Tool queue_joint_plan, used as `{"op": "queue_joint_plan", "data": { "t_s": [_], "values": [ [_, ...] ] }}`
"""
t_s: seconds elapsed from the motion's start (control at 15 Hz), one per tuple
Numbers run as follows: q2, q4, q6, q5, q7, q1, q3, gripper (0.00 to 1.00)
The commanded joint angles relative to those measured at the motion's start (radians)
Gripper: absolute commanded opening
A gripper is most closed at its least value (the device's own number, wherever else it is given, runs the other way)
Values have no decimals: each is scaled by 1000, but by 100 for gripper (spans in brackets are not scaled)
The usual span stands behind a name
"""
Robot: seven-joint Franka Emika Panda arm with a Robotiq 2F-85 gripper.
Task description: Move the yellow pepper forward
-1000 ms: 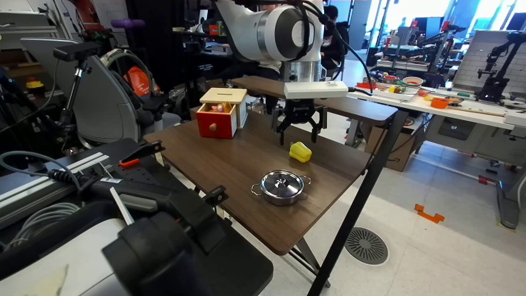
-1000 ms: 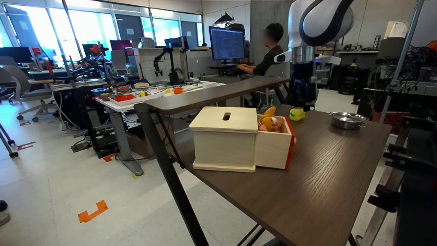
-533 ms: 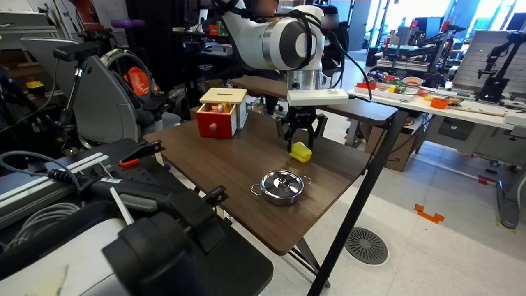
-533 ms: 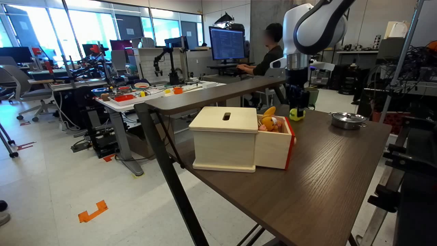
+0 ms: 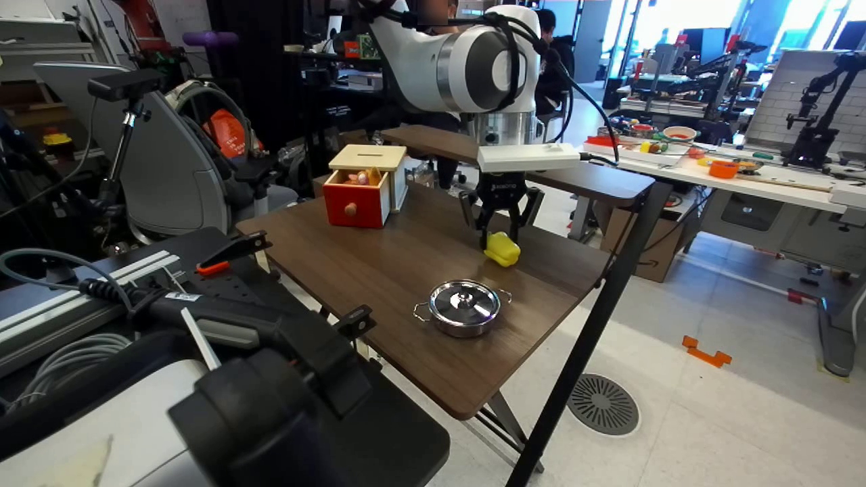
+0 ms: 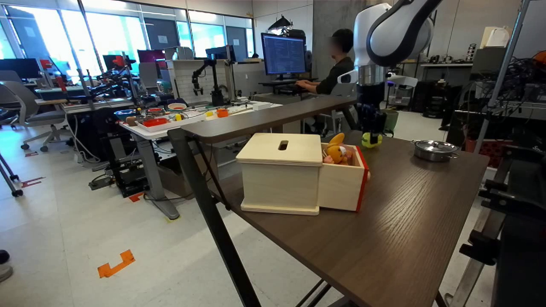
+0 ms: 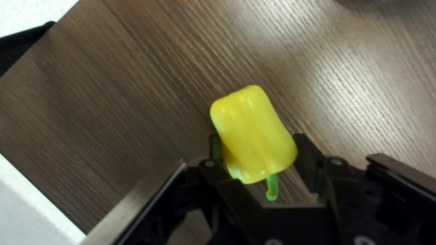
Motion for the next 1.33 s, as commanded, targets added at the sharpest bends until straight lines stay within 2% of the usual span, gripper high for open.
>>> {"op": "queue_joint_plan", "data": {
  "t_s": [0.0, 0.4, 0.8, 1.0, 1.27],
  "values": [
    [-121, -109, 17, -41, 22, -13, 6, 29],
    [-419, -395, 41, -106, 67, 19, 3, 29],
    [-724, -700, 63, -113, 62, 63, 69, 29],
    [-771, -773, 79, -97, 61, 111, 117, 29],
    [-745, -828, 111, -111, 99, 189, 177, 29]
  ]
}}
